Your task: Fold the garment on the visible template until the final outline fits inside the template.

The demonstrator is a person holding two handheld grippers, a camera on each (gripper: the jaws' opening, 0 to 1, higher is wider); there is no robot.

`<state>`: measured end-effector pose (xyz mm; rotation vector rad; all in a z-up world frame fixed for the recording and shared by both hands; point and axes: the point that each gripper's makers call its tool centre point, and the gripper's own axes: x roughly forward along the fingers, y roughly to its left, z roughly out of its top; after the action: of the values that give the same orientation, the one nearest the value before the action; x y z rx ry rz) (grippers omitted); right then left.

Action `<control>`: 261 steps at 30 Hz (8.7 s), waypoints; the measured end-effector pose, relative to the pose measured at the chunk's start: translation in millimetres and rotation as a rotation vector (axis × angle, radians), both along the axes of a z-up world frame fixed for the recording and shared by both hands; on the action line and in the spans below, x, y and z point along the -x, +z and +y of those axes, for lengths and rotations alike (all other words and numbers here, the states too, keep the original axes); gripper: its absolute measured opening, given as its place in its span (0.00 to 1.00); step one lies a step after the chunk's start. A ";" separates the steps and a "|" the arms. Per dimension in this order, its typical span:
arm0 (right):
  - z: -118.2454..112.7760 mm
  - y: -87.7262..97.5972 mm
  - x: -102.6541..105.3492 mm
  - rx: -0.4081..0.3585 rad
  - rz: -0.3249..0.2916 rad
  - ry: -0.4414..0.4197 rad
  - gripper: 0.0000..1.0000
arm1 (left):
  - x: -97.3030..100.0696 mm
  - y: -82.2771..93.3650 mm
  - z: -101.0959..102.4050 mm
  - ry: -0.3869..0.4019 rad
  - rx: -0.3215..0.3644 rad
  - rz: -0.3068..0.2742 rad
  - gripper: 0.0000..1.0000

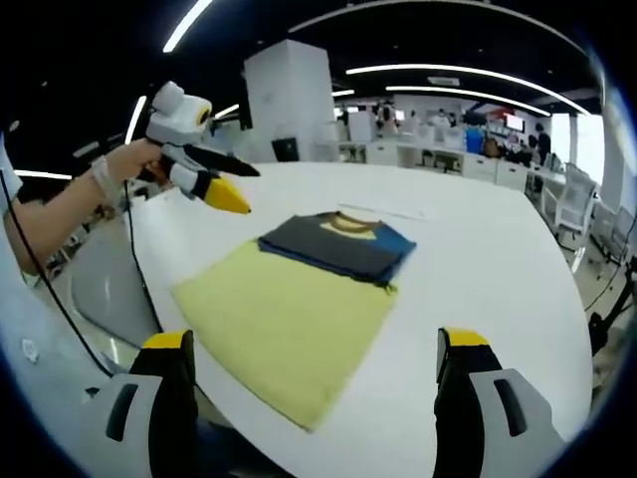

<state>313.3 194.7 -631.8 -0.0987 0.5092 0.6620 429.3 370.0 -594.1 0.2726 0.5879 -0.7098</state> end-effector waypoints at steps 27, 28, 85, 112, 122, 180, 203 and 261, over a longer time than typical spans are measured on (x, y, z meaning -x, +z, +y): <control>35.4 3.5 -11.4 0.063 0.001 -0.020 1.00 | 23.6 -5.3 81.4 0.061 0.056 0.035 1.00; 36.2 3.4 -11.5 0.066 0.001 -0.019 1.00 | 24.6 -6.4 83.0 0.063 0.055 0.036 1.00; 47.3 -40.3 16.6 0.117 0.062 -0.103 1.00 | 105.3 -76.4 142.3 0.106 0.074 0.201 1.00; 33.7 -78.8 30.3 0.088 0.160 -0.168 1.00 | 137.5 -122.4 138.8 0.144 0.138 0.373 1.00; 27.0 -90.4 32.6 0.064 0.200 -0.193 1.00 | 143.3 -133.6 139.7 0.156 0.143 0.430 1.00; 20.4 -125.2 27.4 0.012 0.282 -0.246 0.82 | 149.6 -155.8 145.3 0.277 0.250 0.514 0.47; 6.0 -129.5 24.9 0.052 0.257 -0.298 0.35 | 143.3 -167.0 160.1 0.361 0.178 0.479 0.10; -5.4 -93.0 49.3 0.150 0.313 -0.193 0.03 | 175.3 -138.2 160.9 0.204 0.044 0.585 0.00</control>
<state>264.0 189.4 -724.8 -0.0854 0.8594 0.4508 254.0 530.9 -732.3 -0.0452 1.1369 -0.6003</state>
